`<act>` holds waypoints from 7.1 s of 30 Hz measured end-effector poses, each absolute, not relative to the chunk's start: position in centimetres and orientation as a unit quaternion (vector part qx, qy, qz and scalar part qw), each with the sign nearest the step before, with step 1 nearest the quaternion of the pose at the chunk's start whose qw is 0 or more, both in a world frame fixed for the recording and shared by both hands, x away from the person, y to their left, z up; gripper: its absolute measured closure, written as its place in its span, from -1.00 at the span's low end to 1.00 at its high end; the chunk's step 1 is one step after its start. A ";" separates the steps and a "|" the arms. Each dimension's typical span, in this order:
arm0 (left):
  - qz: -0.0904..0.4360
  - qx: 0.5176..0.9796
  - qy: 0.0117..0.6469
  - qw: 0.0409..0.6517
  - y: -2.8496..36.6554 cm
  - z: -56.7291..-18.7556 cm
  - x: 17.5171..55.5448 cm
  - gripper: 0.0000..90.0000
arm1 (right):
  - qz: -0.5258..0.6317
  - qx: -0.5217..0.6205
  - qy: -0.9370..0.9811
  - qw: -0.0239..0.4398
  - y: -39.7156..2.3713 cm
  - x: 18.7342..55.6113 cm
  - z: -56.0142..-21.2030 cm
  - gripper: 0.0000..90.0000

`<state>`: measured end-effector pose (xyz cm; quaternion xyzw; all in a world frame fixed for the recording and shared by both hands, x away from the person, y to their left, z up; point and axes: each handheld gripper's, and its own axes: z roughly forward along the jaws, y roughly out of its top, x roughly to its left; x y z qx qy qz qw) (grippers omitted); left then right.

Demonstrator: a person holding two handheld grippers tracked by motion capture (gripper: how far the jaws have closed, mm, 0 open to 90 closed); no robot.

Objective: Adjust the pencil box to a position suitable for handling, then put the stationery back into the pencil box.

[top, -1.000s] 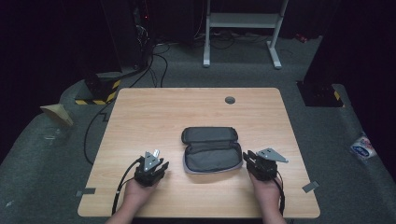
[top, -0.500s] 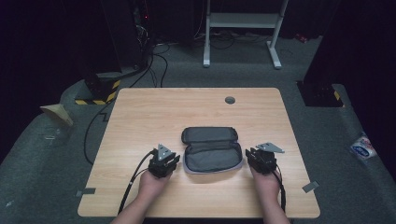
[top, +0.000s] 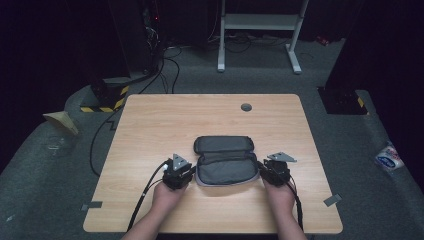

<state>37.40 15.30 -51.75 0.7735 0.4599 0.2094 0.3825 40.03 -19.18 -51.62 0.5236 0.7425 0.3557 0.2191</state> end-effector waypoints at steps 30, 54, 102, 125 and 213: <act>0.225 0.755 0.493 0.370 20.5 -51.6 37.2 0.69 | 0.366 0.489 0.768 0.194 -13.6 40.1 -51.4 0.50; 0.272 0.725 0.506 0.380 26.6 -50.0 36.0 0.53 | 0.345 0.512 0.750 0.235 -20.9 35.5 -51.3 0.21; 0.224 0.755 0.510 0.347 23.5 -52.4 38.1 0.20 | 0.323 0.523 0.751 0.242 -21.7 34.8 -52.3 -0.02; 0.240 0.750 0.511 0.344 23.9 -52.6 37.8 0.61 | 0.323 0.526 0.749 0.240 -21.7 34.7 -52.3 -0.02; 0.204 0.789 0.391 0.428 16.8 -48.3 34.6 0.62 | 0.322 0.529 0.747 0.242 -21.6 34.6 -52.3 -0.01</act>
